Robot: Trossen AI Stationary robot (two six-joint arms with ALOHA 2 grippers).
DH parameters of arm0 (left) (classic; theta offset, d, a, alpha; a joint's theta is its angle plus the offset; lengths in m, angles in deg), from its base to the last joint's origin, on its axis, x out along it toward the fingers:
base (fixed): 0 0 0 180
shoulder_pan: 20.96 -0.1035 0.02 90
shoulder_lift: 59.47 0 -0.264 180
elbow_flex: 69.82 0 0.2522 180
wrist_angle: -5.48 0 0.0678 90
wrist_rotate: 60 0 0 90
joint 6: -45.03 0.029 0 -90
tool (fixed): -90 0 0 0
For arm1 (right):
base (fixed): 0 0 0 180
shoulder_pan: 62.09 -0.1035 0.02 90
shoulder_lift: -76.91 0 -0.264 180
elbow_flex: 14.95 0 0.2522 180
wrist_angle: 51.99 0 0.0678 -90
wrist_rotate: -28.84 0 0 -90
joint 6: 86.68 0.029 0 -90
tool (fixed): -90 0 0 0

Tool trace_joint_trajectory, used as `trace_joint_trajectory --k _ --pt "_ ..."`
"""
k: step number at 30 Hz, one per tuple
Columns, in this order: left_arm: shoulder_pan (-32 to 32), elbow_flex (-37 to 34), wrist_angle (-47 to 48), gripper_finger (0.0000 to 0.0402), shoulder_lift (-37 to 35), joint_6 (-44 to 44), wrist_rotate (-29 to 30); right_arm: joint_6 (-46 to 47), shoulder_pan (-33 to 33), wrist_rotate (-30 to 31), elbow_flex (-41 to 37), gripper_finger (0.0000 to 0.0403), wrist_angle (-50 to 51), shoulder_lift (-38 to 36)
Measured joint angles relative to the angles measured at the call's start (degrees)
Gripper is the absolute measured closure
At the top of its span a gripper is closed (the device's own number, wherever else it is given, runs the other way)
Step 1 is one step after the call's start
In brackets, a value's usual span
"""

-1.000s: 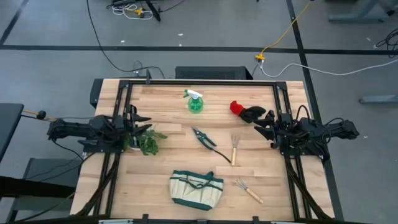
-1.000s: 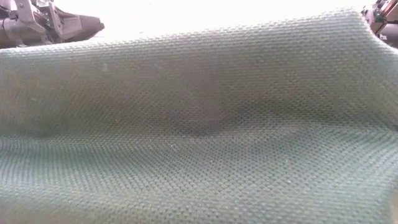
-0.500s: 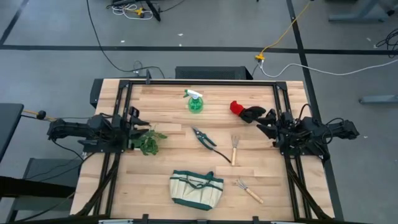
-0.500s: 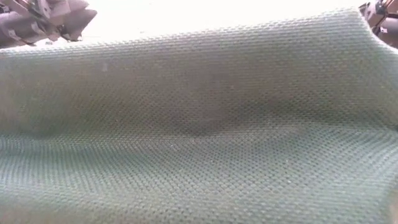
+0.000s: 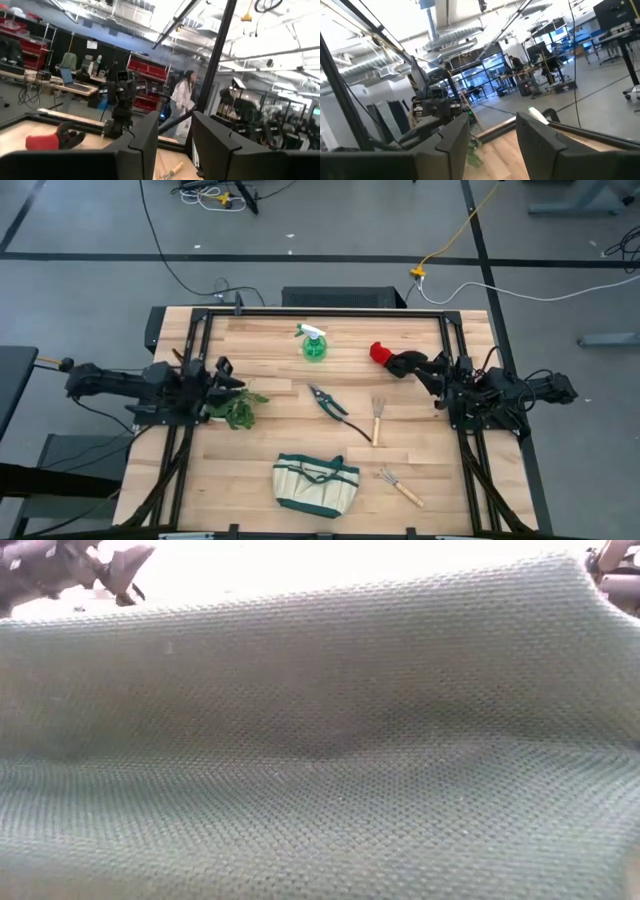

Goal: Pick & Place Garden tools in Gardening bag
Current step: Open the gardening bag on the table

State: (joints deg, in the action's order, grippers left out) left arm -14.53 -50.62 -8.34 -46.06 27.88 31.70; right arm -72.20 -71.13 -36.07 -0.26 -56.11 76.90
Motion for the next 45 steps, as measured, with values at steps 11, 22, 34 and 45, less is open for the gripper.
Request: trace_joint_trajectory --k 11,22,34,45 --pt "-0.21 24.34 16.86 0.0275 34.81 -0.27 -2.74 0.61 0.0 -2.16 0.0 0.0238 -0.51 0.0" --pt "1.87 39.81 27.92 0.0275 56.92 -5.47 -19.08 0.63 0.0 -5.2 0.0 0.0238 -0.44 0.0" --pt "9.66 45.02 30.56 0.0275 71.62 -4.73 -19.46 0.08 -0.02 -8.2 0.0 0.0238 -0.49 0.0" --pt "16.67 52.91 32.44 0.0275 80.12 -3.36 -10.57 -0.2 -0.02 -8.17 0.0 0.0238 -0.49 0.0"
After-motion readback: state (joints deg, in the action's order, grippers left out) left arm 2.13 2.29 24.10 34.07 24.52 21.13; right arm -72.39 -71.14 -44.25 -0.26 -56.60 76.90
